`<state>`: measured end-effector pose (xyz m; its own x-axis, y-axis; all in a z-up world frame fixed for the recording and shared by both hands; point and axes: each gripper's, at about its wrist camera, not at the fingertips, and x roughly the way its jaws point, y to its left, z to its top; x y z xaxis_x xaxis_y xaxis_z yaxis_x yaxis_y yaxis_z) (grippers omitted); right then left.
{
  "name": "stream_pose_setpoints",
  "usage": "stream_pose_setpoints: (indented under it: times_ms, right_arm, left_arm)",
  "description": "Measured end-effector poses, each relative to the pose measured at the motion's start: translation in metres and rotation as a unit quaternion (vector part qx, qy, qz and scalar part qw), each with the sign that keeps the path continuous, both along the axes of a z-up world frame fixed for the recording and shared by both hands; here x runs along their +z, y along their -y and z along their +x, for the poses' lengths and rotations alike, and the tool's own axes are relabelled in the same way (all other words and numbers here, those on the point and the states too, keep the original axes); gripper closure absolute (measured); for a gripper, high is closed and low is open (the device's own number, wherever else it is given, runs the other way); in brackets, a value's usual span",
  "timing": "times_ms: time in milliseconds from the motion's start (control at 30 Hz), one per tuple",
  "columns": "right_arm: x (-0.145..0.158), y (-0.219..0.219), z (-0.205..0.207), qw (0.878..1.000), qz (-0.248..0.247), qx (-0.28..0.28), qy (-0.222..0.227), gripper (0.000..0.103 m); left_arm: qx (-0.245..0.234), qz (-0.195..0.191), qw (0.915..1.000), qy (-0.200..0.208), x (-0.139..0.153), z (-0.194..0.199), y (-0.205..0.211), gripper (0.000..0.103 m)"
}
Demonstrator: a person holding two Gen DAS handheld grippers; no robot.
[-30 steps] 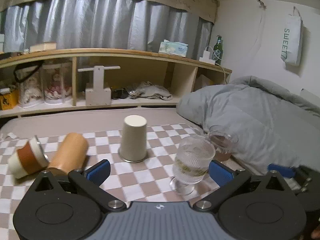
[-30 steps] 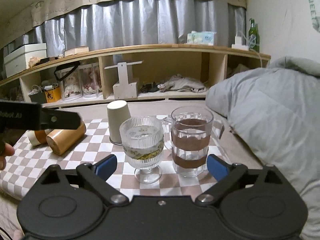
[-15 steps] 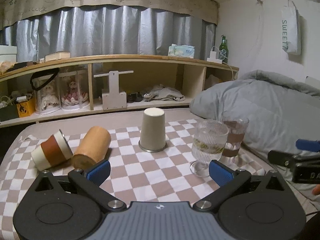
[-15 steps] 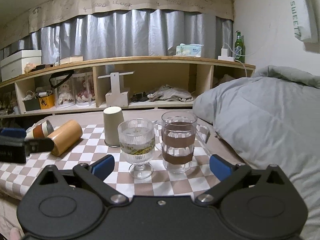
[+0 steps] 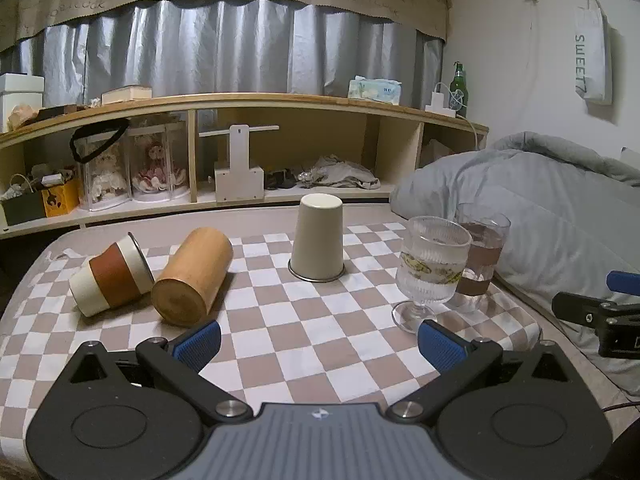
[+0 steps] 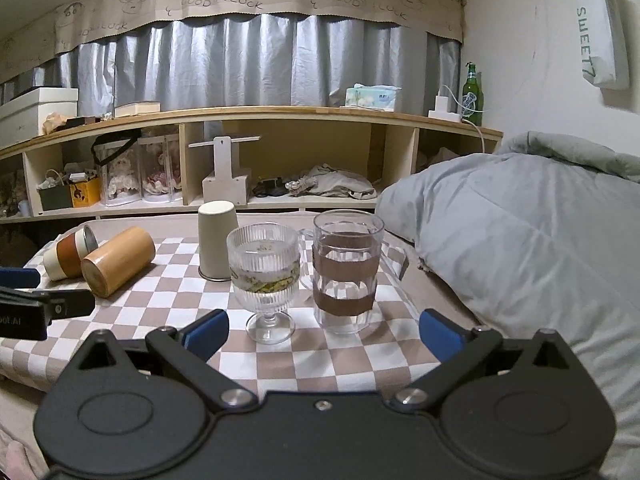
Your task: Flip cup upright
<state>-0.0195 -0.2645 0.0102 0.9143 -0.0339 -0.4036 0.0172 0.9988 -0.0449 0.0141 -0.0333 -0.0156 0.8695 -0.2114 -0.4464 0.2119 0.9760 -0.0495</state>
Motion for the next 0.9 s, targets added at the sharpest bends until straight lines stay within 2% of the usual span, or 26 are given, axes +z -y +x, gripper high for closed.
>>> stream_pose_setpoints:
  times_ms: [200,900]
  right_arm:
    - [-0.0018,-0.0034,-0.0019,1.0,-0.012,0.003,0.002,0.001]
    - [-0.0009,-0.0012,-0.0014,1.0,-0.006,0.0,0.002,0.001]
  left_arm:
    - [-0.001,0.001,1.0,0.001,-0.0006,-0.0015,0.001,0.0]
    - [0.0,0.002,1.0,0.002,-0.0009,-0.0039,0.0012,0.0]
